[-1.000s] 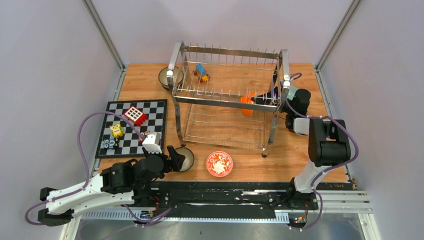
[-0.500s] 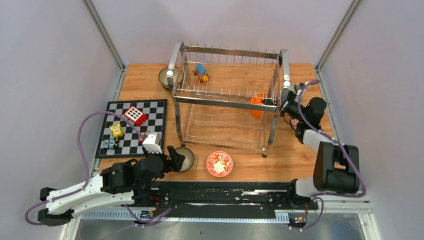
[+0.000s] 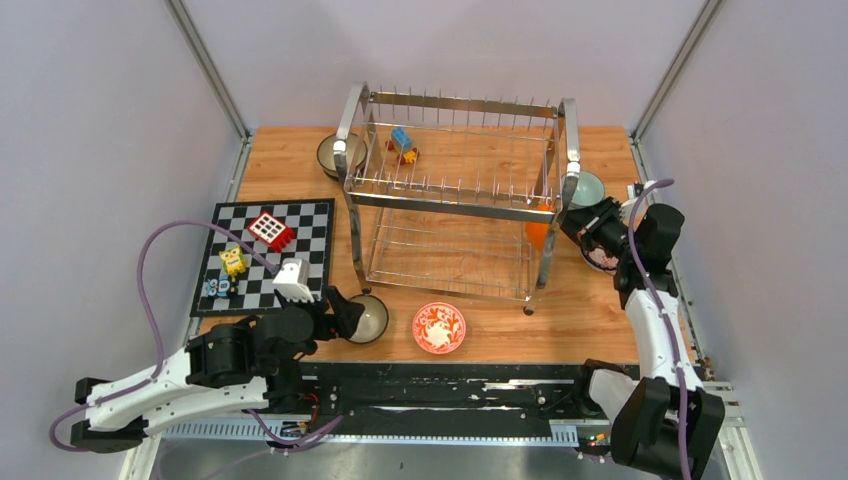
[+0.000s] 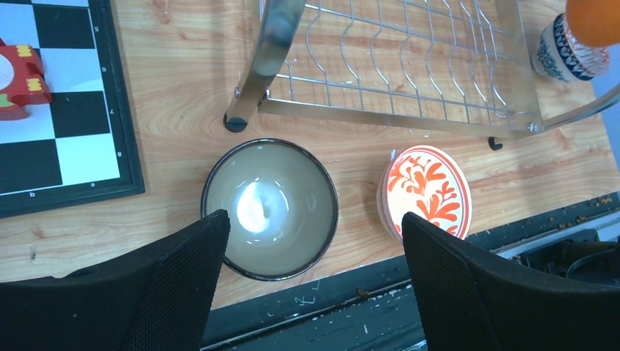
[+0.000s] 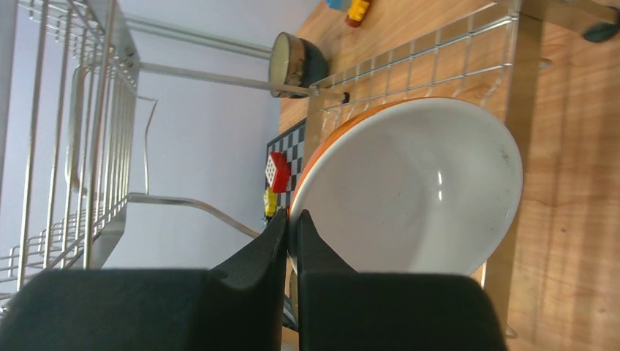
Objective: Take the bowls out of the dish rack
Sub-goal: Pick up the bowl from the dish rack.
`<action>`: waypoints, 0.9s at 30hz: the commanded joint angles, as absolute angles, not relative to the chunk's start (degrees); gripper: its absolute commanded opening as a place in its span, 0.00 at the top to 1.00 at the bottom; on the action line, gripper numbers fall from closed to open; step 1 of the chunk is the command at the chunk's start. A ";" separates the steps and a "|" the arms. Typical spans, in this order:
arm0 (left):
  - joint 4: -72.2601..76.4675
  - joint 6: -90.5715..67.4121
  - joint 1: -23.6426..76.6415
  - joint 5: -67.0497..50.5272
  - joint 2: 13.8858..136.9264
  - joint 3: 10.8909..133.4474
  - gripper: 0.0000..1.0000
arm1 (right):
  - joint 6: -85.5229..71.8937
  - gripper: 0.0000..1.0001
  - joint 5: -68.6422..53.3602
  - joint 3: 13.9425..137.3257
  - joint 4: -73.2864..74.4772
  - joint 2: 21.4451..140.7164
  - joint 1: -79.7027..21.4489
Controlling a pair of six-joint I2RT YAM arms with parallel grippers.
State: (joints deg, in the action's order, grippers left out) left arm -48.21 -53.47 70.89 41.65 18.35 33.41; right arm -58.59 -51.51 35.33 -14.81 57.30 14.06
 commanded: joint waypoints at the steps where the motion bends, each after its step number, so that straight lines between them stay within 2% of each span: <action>1: -51.68 -52.83 70.49 43.90 17.13 36.61 0.11 | -54.22 0.98 -45.87 35.82 -3.83 52.79 16.19; 13: -52.83 -50.77 70.49 45.85 16.64 41.10 0.11 | -50.73 0.98 -25.84 46.95 9.66 49.94 18.27; 20: -52.98 -48.53 70.49 47.69 17.34 44.62 0.11 | -41.83 0.98 -15.47 66.38 22.67 52.13 15.03; 27: -52.64 -48.16 70.50 49.23 18.93 47.06 0.11 | -37.82 0.98 -11.69 83.12 23.35 52.65 8.56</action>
